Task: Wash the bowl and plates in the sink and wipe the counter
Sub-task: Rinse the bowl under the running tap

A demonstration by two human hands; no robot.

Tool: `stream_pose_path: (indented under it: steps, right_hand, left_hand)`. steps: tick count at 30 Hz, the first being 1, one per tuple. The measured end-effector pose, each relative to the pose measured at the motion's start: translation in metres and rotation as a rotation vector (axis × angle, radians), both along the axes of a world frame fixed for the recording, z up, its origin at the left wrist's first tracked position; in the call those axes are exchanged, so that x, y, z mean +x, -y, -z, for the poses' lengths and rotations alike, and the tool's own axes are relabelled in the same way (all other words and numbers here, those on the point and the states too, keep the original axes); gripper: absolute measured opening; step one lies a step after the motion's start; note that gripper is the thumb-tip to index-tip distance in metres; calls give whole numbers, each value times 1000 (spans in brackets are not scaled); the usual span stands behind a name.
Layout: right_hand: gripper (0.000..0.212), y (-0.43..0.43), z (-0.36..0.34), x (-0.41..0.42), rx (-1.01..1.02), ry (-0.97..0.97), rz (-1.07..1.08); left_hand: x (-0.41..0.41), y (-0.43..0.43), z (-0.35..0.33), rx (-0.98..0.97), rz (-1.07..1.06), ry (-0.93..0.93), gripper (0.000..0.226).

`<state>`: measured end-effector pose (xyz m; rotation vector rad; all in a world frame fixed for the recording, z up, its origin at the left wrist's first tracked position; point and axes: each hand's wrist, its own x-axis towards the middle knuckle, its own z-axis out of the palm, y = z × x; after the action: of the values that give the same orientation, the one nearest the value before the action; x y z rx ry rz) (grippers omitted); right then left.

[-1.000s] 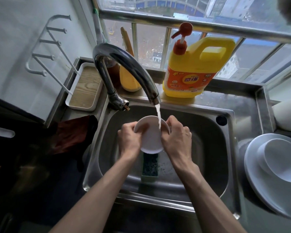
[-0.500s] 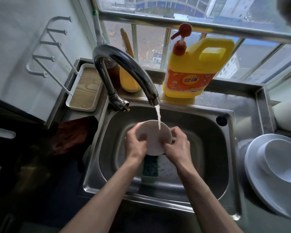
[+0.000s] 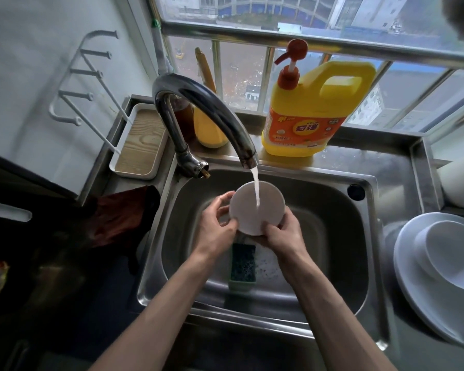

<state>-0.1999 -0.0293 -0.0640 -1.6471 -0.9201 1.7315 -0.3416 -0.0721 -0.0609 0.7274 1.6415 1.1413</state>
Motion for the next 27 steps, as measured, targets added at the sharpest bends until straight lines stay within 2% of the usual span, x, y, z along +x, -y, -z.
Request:
stream_pose_path:
  steps: [2, 4, 7, 10, 13, 15, 16, 18, 20, 24, 27]
  right_hand:
    - [47, 5, -3, 0, -35, -81, -39]
    - [42, 6, -2, 4, -26, -42, -117]
    - [36, 4, 1, 11, 239, 281, -250]
    - [52, 5, -5, 16, 577, 550, -298]
    - [43, 6, -13, 18, 684, 698, -270]
    - [27, 1, -14, 21, 617, 753, -247]
    - [26, -2, -14, 24, 546, 749, -259]
    - [31, -8, -13, 29, 344, 677, -333]
    - [21, -10, -11, 31, 143, 590, -417]
    - [19, -6, 1, 25, -44, 398, -474]
    - [22, -2, 7, 19, -65, 343, -514]
  left_hand:
    - [-2, -1, 3, 2, 25, -75, 62]
    - [-6, -3, 5, 7, 44, -201, 64]
    - [-13, -7, 10, 13, 39, -256, 68]
    - [-8, -12, 13, -90, 61, -116, 72]
    - [7, -15, 20, -184, 103, -74, 42]
    - [13, -14, 24, -284, 135, -64, 23]
    - [13, -11, 24, -332, 154, -87, 18]
    - [8, -8, 19, -385, 201, -254, 20]
    - [3, -8, 9, -374, 177, -346, 29]
    - [-5, -15, -12, -332, 152, -85, 30]
    - [-9, -13, -25, -303, 268, -119, 45]
